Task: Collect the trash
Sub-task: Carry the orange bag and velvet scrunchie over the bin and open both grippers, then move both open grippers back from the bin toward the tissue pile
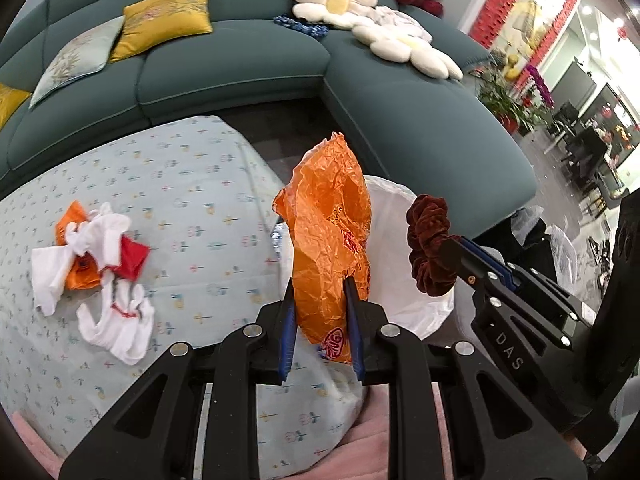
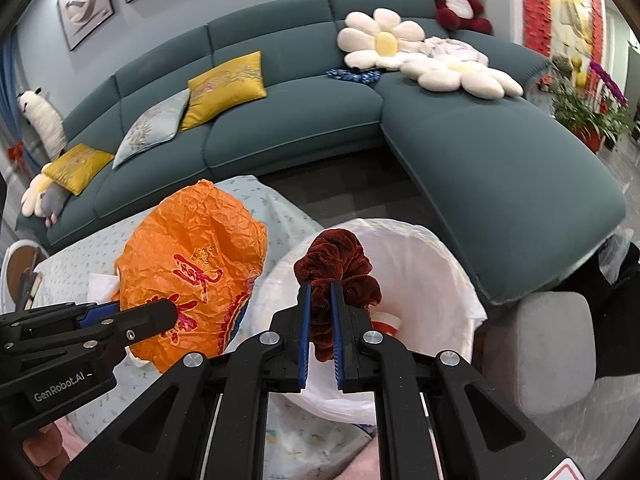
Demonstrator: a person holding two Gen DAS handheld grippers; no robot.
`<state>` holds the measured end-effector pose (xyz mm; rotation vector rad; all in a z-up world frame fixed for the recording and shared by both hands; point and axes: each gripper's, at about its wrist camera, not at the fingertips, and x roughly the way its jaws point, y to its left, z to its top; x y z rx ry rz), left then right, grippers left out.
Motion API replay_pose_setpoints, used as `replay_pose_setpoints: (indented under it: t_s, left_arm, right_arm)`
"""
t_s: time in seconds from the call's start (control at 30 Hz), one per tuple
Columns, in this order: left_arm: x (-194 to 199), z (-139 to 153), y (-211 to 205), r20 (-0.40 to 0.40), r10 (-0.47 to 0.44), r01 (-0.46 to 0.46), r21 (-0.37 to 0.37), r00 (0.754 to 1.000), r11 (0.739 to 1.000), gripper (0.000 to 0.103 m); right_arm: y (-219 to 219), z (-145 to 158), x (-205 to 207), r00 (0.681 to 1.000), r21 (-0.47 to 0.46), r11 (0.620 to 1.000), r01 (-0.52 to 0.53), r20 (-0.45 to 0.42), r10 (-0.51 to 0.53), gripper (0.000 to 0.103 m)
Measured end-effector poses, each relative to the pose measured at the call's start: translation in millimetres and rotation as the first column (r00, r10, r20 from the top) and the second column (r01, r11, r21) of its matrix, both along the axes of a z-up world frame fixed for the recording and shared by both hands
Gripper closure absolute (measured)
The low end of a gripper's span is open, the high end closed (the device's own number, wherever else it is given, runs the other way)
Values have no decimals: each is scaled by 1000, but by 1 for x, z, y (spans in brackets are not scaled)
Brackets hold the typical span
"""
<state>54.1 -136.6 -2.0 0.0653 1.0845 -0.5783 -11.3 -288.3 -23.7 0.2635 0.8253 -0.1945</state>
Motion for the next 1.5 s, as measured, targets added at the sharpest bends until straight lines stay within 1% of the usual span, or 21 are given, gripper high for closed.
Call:
replay_pose_setpoints:
  t_s: [0.13,0.17,0.2,0.23,0.27,0.33,0.43,0.7,0.97,1.2,1.33,1.4,1.43,1.47,1.5]
  left_arm:
    - [-1,-2,-14,-5,-21,21,-3,1000,1000,81]
    - [-2,-2,-17,-8,-25,25,-5,1000,1000,80]
    - [-1,-3,-20,-15,-28,28,-6,999,1000,77]
    - [0,-5,-23,-27,-28,28,-13,999,1000,75]
    - [1,-6,-24,-30,-25,25,-17,999,1000,75]
    - [1,-6,-27,-23,-19,19,-11,1000,1000,69]
    - [1,-6,-27,-18,-7,7,-2,1000,1000,62]
    - [3,-11,-9,-19,31,-31,9,999,999,62]
    - [7,-12,24,-19,94,-94,12,995,996,62]
    - [13,-17,67,-21,164,-164,20,986,986,62]
    - [18,-20,96,-28,213,-213,19,977,977,62]
    - [20,-21,109,-29,231,-231,16,972,973,62]
    - [21,-21,117,-26,242,-242,17,970,970,62]
    - [22,-21,123,-24,247,-247,18,969,969,62]
    - [23,-22,127,-24,252,-252,18,967,968,62]
  right_arm:
    - [-12,-7,-4,1000,6,1000,20,-11,-19,94]
    - [-13,-8,-4,1000,8,1000,24,-13,-24,92]
    - [-16,-9,-4,1000,13,1000,27,-15,-27,91]
    - [-18,-10,-5,999,19,999,32,-17,-32,88]
    - [-20,-11,-6,999,20,999,45,-14,-45,88]
    - [-24,-11,-6,999,25,998,51,-12,-51,87]
    - [-25,-10,-7,998,22,998,63,-8,-63,81]
    - [-18,-4,-7,999,3,999,49,-1,-49,79]
    - [10,4,0,1000,-16,1000,-11,3,11,78]
    - [54,3,12,996,-21,996,-91,-11,90,78]
    - [81,1,20,990,-25,990,-139,-24,139,78]
    - [95,0,23,986,-29,986,-163,-29,162,73]
    - [101,0,24,985,-34,985,-170,-27,169,67]
    - [106,0,26,984,-35,984,-176,-25,175,65]
    - [112,1,27,982,-33,982,-187,-25,186,65]
